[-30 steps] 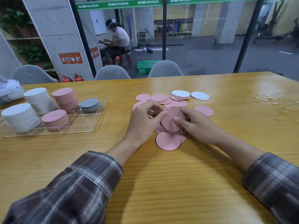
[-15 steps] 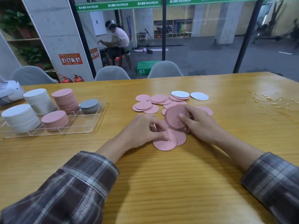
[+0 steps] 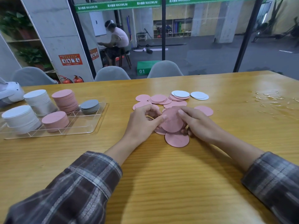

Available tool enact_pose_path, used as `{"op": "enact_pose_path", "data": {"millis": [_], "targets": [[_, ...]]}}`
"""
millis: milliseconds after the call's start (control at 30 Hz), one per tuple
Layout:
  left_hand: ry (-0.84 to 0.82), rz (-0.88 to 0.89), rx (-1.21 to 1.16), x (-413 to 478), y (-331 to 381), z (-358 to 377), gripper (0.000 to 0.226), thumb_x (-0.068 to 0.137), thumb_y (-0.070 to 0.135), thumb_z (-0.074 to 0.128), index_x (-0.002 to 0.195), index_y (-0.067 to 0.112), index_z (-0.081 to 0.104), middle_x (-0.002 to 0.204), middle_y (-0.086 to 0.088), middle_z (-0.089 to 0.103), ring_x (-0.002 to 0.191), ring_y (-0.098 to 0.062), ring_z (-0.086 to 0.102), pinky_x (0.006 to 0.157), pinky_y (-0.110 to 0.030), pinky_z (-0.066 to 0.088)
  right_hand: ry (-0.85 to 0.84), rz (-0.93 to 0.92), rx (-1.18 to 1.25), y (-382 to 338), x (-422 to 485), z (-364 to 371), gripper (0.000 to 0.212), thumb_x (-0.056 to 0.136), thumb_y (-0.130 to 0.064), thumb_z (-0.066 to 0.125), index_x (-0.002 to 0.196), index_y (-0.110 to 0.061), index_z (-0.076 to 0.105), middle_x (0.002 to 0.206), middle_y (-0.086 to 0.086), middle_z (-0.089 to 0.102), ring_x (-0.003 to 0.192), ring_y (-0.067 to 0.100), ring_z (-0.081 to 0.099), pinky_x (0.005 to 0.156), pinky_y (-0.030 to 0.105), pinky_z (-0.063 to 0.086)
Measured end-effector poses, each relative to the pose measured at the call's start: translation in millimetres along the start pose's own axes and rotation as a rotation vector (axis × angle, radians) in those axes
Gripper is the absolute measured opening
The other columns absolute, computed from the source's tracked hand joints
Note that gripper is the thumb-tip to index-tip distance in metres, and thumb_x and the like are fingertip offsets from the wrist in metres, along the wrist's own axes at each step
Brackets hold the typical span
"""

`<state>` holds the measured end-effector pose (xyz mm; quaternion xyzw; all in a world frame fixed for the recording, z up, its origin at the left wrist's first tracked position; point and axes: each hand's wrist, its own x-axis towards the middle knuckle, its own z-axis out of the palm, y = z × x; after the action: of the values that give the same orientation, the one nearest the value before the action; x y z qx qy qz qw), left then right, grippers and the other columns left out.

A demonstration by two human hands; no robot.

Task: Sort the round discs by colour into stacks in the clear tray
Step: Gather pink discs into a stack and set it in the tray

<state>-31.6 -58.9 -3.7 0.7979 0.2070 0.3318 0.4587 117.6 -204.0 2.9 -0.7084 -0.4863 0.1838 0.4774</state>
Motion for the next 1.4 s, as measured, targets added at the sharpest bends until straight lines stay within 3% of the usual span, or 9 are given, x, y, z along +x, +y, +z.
{"op": "enact_pose_path", "data": {"millis": [167,267,400,500,633,767,933,1100,1400], "targets": [[0.028,-0.026,-0.037,-2.5,8.2,5.9,0.018,0.087,0.014,0.084,0.09,0.005,0.069,0.084,-0.01,0.075,0.061,-0.018,0.076,0.054,-0.024,0.057,0.0,-0.119,-0.164,-0.3,-0.9,-0.7,0.029,0.103,-0.025,0.057,0.132,-0.022,0.063,0.089,-0.014,0.067,0.064,0.001,0.063,0.062,0.016,0.045],[0.015,-0.002,0.024,-3.6,7.0,5.3,0.018,0.087,0.019,0.084,0.089,0.009,0.069,0.082,-0.003,0.074,0.062,-0.013,0.074,0.058,-0.023,0.057,0.03,-0.105,-0.186,1.0,-0.3,-0.8,0.031,0.102,-0.024,0.058,0.133,-0.024,0.062,0.085,-0.021,0.064,0.068,-0.005,0.062,0.066,0.016,0.044],[-0.132,0.15,0.321,-6.4,0.1,1.6,0.025,0.078,0.037,0.089,0.084,0.022,0.071,0.079,0.011,0.069,0.07,-0.003,0.06,0.065,-0.011,0.044,0.096,-0.064,-0.142,1.0,-0.6,-4.3,0.02,0.104,-0.021,0.055,0.122,-0.025,0.063,0.082,-0.014,0.066,0.059,0.001,0.062,0.06,0.017,0.047],[-0.298,0.214,0.409,-9.3,-2.5,-0.9,0.03,0.076,0.047,0.089,0.097,0.029,0.077,0.089,0.015,0.063,0.083,0.003,0.057,0.072,-0.007,0.039,0.119,-0.043,-0.114,2.8,-0.3,-6.2,0.017,0.105,-0.019,0.053,0.118,-0.024,0.063,0.085,-0.011,0.064,0.06,-0.006,0.061,0.059,0.013,0.046],[-0.345,0.19,0.387,-7.1,-3.4,-5.5,0.026,0.082,0.043,0.087,0.105,0.036,0.079,0.093,0.01,0.06,0.084,-0.004,0.06,0.075,-0.008,0.04,0.119,-0.022,-0.127,4.6,-0.4,-4.9,0.016,0.105,-0.018,0.052,0.116,-0.024,0.063,0.088,-0.007,0.065,0.06,-0.008,0.061,0.058,0.01,0.045],[-0.361,0.14,0.337,-6.8,-1.2,-7.9,0.022,0.082,0.032,0.088,0.102,0.029,0.078,0.092,0.008,0.068,0.078,-0.006,0.061,0.073,-0.012,0.045,0.113,0.007,-0.097,7.1,1.4,-4.7,0.016,0.106,-0.02,0.051,0.116,-0.024,0.063,0.091,-0.002,0.067,0.059,-0.001,0.064,0.058,0.011,0.045],[-0.258,0.028,0.109,0.9,-3.0,-12.0,0.017,0.083,0.019,0.086,0.095,0.024,0.075,0.091,0.0,0.076,0.077,-0.022,0.068,0.074,-0.026,0.055,0.109,0.03,-0.012,7.6,1.9,-3.6,0.018,0.107,-0.02,0.048,0.112,-0.021,0.066,0.079,-0.007,0.063,0.058,0.004,0.06,0.055,0.017,0.046],[-0.104,-0.03,0.026,0.6,-4.3,-11.4,0.011,0.086,0.017,0.084,0.086,0.019,0.073,0.08,-0.003,0.077,0.073,-0.031,0.076,0.084,-0.051,0.062,0.059,0.044,-0.038,8.0,2.5,-1.1,0.024,0.108,-0.025,0.043,0.11,-0.016,0.065,0.079,0.002,0.06,0.06,0.016,0.056,0.054,0.032,0.047],[-0.064,-0.062,0.007,-3.4,1.6,-4.3,0.017,0.085,0.011,0.083,0.099,0.017,0.077,0.079,0.002,0.077,0.066,-0.022,0.077,0.075,-0.033,0.062,0.043,0.061,0.019,5.8,1.0,1.0,0.026,0.109,-0.021,0.041,0.11,-0.019,0.067,0.075,-0.001,0.06,0.057,0.01,0.057,0.05,0.027,0.045]]}}
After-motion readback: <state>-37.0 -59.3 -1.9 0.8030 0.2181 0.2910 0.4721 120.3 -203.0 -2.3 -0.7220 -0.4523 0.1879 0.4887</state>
